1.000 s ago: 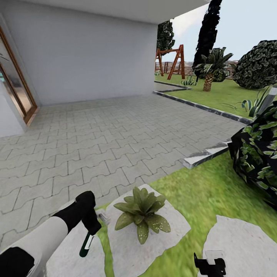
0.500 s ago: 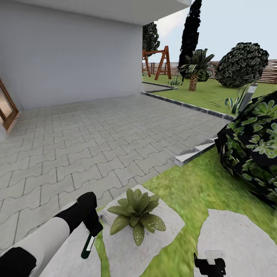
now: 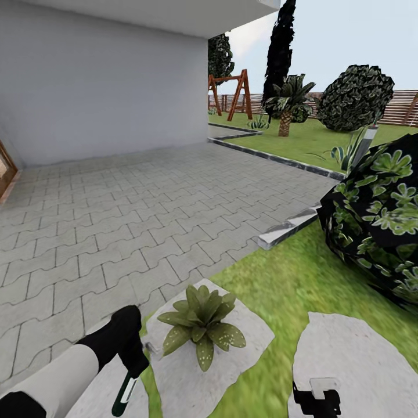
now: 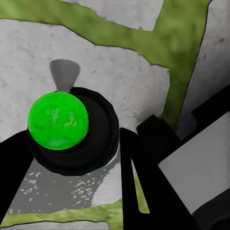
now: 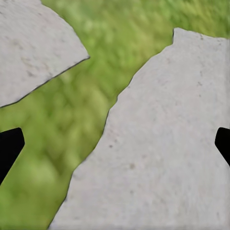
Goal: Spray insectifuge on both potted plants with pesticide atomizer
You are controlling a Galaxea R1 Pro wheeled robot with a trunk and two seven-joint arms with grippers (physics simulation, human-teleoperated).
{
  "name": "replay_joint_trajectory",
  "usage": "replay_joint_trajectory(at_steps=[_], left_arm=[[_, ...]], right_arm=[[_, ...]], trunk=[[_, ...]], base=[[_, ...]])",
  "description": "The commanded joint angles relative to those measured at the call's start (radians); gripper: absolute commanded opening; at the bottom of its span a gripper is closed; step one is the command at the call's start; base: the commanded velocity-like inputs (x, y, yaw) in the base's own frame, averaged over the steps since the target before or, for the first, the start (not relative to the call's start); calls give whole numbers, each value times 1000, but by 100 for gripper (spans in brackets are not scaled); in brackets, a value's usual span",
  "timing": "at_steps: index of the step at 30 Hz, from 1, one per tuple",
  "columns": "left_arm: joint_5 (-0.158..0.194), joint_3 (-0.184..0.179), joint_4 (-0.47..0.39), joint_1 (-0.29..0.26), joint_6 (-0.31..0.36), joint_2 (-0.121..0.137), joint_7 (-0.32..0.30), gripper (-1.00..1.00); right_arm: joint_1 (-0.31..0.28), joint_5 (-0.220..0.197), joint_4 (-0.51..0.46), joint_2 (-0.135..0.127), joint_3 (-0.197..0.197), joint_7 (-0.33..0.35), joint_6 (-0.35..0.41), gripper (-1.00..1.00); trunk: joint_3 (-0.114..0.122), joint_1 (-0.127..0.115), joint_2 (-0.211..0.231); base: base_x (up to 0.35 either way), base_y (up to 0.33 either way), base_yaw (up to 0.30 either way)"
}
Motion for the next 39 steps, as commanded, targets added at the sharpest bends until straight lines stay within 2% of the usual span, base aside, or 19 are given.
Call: replay_joint_trajectory(at_steps=[1,6,18,28,33,39], left_arm=[[-9,-1,-4,0,4,-1,-10,-100],[-9,2,-7,-1,6,-11,-9,-100],[-9,0,-17,-2,6,-15,-8,-100],[-10,4,-18,-2,6,-13,-7,-100],[-9,3,-20,-2,7,-14,-7,-100],[-10,4,-21,-9,9,-15,-6,-100]], right_arm=[[-1,-3,0,0,8,-6,-2,100],[-1,-3,1,0,8,-6,-2,100],[-1,-3,1,0,8,-6,-2,100],[-1,-2,1,0,8,-6,-2,100],[-1,-2,1,0,8,-6,-2,100],[-1,-2,1,0,8,-6,-2,100]], trunk=[[-1,0,0],[-1,0,0],[-1,0,0],[-1,0,0],[-1,0,0],[-1,0,0]], base=[[0,0,0],[17,59,-51],[25,258,-277],[-24,-26,-24],[-249,-81,-82],[-279,206,-283]])
